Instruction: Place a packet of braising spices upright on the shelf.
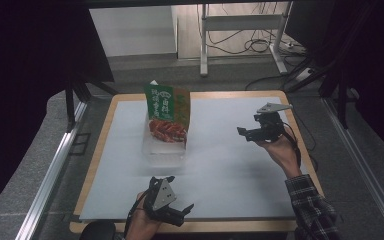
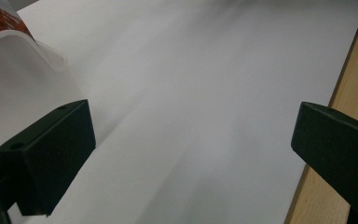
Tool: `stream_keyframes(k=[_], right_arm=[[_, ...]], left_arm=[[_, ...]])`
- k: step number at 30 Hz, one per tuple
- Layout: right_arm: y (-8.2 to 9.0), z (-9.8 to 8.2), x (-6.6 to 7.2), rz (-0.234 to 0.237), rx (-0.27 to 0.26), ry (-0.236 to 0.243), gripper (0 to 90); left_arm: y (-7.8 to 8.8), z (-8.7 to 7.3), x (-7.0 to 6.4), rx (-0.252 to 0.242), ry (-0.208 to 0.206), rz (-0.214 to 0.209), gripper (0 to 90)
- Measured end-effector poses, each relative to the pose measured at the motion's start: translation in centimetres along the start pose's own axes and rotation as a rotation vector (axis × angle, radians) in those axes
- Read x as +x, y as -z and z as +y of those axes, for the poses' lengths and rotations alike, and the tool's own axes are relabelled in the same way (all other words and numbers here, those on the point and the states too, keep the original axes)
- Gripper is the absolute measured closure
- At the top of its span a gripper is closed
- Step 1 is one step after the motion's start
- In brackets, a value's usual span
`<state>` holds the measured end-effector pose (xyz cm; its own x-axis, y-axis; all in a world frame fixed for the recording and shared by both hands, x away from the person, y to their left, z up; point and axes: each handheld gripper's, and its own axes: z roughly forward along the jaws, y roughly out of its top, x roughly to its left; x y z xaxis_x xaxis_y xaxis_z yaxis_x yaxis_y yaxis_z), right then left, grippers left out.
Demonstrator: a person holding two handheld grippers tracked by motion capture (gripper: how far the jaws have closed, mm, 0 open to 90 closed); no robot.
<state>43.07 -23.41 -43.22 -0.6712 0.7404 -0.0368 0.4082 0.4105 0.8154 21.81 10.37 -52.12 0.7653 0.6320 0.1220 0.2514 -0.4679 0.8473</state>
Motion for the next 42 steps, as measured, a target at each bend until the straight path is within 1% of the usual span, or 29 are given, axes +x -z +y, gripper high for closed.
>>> stream_keyframes(k=[13, 16, 18, 22, 25, 30, 31, 35, 38, 39, 41, 42], right_arm=[[0.2, -2.0, -2.7, -0.076, 0.046, -0.038, 15.0], [0.3, -2.5, -3.5, -0.1, 0.056, -0.057, 15.0], [0.5, -2.8, -4.0, -0.111, 0.053, -0.072, 15.0], [0.6, -3.3, -4.9, -0.144, 0.062, -0.082, 15.9], [0.5, -4.0, -5.7, -0.176, 0.079, -0.078, 16.8], [0.5, -4.9, -6.9, -0.21, 0.096, -0.107, 17.5], [0.5, -5.1, -7.1, -0.22, 0.099, -0.115, 17.5], [0.4, -6.0, -8.0, -0.253, 0.118, -0.139, 17.5], [0.2, -6.5, -8.5, -0.27, 0.129, -0.154, 17.4], [0.1, -6.6, -8.6, -0.277, 0.13, -0.161, 17.4], [-0.1, -6.9, -8.7, -0.282, 0.136, -0.17, 17.3], [-0.3, -7.0, -8.8, -0.285, 0.144, -0.172, 17.2]], left_arm=[[0.1, 0.0, 0.0, 0.001, -0.004, 0.003, 0.0], [0.0, 0.0, 0.0, 0.001, -0.004, 0.003, 0.0], [0.0, 0.0, 0.0, 0.002, -0.005, 0.003, 0.0], [0.0, 0.0, 0.0, 0.004, -0.009, 0.001, 0.0], [0.0, 0.0, 0.0, 0.006, -0.012, 0.001, 0.0], [0.0, 0.0, 0.0, 0.015, -0.022, 0.003, 0.0], [0.0, 0.0, -0.1, 0.009, -0.015, 0.002, 0.0], [-0.1, 0.0, -0.1, 0.01, -0.018, 0.001, 0.0], [0.0, 0.0, -0.1, 0.009, -0.016, 0.001, 0.0], [0.0, 0.0, 0.0, 0.015, -0.024, 0.002, 0.0], [0.0, 0.0, -0.1, 0.014, -0.023, 0.002, 0.0], [0.0, 0.0, -0.1, 0.009, -0.016, 0.001, 0.0]])
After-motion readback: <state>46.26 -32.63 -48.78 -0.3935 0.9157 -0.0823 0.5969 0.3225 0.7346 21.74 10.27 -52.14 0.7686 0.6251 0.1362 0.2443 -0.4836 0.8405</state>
